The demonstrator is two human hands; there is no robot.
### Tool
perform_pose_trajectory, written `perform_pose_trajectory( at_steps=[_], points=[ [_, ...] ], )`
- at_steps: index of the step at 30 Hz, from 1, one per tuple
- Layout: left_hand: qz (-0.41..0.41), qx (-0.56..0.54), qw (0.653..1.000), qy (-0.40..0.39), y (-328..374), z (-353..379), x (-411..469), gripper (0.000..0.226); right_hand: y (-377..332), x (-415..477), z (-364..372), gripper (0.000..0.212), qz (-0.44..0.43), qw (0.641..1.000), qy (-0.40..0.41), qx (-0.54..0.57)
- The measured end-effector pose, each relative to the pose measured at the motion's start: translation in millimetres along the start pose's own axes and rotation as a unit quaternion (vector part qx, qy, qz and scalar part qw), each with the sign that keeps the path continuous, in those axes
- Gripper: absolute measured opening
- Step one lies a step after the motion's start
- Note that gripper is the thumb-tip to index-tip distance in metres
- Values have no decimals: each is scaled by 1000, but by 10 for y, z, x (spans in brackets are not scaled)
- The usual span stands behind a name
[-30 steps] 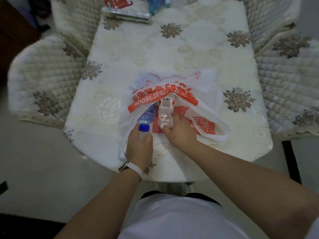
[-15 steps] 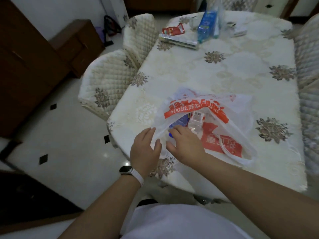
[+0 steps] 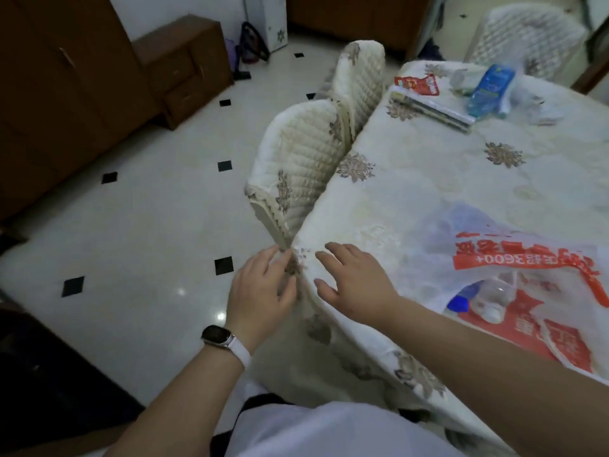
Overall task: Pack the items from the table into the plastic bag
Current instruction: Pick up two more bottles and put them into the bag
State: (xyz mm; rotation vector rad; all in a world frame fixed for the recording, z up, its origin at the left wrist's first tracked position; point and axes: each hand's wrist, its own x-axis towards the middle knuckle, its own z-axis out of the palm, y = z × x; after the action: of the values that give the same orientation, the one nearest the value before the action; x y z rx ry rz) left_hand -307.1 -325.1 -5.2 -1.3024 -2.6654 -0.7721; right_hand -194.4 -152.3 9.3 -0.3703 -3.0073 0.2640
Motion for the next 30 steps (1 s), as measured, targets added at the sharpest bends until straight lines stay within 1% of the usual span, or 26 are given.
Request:
perform_pose_trajectory(
  at_steps=[4, 7, 10, 15, 20, 25, 30],
  points=[
    [-14, 43, 999, 5, -955, -374, 37, 44, -659, 714, 80, 50, -36, 999, -14, -32],
    [-28, 61, 998, 17, -1462, -651, 5, 44, -1098, 1118, 81, 51, -52, 998, -10, -44],
    [-31, 88, 995, 25, -1828, -874, 32, 45, -1445, 1426, 94, 51, -73, 996, -10, -53],
    [-64, 116, 990, 39, -2300, -1190, 119, 47, -1923, 1973, 130, 50, -127, 989, -16, -74],
    [-92, 147, 984, 46, -2826, -1529, 225, 46, -2367, 2535, 249, 51, -172, 983, -25, -65],
    [-122, 174, 977, 26, -3477, -1750, 533, 47, -2751, 3270, 498, 55, -210, 977, -15, -37],
    [-146, 205, 968, -13, -4136, -1982, 1115, 48, -2926, 4208, 716, 57, -207, 978, -18, -2]
  ],
)
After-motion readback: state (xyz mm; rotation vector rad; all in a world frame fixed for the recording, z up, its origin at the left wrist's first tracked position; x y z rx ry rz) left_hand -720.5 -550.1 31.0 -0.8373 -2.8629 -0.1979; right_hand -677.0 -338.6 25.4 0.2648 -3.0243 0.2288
